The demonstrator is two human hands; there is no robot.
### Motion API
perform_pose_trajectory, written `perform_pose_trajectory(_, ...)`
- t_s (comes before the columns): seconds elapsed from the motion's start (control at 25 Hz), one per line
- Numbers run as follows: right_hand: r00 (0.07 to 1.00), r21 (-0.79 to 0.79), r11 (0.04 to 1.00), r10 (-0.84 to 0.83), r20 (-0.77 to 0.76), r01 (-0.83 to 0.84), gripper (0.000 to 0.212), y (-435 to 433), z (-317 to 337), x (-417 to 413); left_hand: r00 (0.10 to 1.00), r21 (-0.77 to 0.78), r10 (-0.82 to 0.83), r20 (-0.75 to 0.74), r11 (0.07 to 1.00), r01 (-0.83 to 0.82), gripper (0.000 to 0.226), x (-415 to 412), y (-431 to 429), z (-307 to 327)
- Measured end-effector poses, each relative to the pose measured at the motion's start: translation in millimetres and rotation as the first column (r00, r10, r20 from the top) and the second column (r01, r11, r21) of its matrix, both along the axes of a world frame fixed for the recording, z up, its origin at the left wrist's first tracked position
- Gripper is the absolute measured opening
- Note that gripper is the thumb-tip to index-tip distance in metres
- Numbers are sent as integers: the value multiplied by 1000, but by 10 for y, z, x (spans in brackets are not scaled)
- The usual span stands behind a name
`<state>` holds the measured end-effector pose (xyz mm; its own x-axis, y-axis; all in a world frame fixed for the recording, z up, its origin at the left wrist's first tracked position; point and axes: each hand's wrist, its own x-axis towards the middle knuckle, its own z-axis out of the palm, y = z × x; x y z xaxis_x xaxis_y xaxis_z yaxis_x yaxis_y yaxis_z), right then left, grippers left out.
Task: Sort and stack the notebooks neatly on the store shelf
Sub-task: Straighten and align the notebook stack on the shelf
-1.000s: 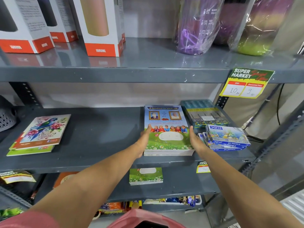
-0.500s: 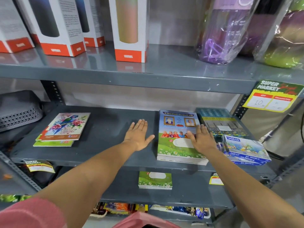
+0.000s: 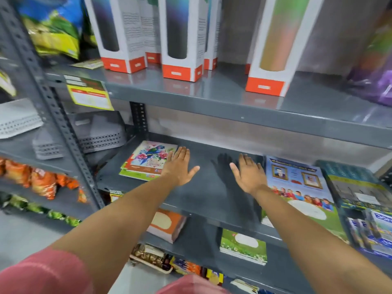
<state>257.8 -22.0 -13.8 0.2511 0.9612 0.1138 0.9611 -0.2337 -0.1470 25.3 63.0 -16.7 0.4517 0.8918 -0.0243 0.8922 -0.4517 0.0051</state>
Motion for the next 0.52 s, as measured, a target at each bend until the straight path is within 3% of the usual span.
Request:
perform_pose_trajectory(0.2, 997, -74, 994, 76, -26, -78, 66, 447, -56, -804, 996, -23, 77, -43, 997, -78, 79, -759, 421, 37)
perform_pose_trajectory(0.28, 994, -80, 993, 74, -83, -81, 65, 606, -102, -1065, 994, -52, 97, 42, 994, -95, 78, -1013, 622, 8)
perform_pose_trajectory(0.36, 979, -86, 995, 32, -203, -51, 65, 750, -153, -1288, 957, -118, 188, 219, 979, -166, 76, -1221, 808, -32)
perform_pose_trajectory(0.44, 895, -63, 997, -62, -441, 38, 64, 889, -192, -1510, 827, -278, 381, 414, 918, -283, 71, -1430, 1032, -74)
perform_pose_trajectory(0.52, 659, -110, 975, -211, -722, 191, 64, 1042, -234, -1686, 687, -453, 531, 496, 833, -317, 69, -1598, 1237, -97)
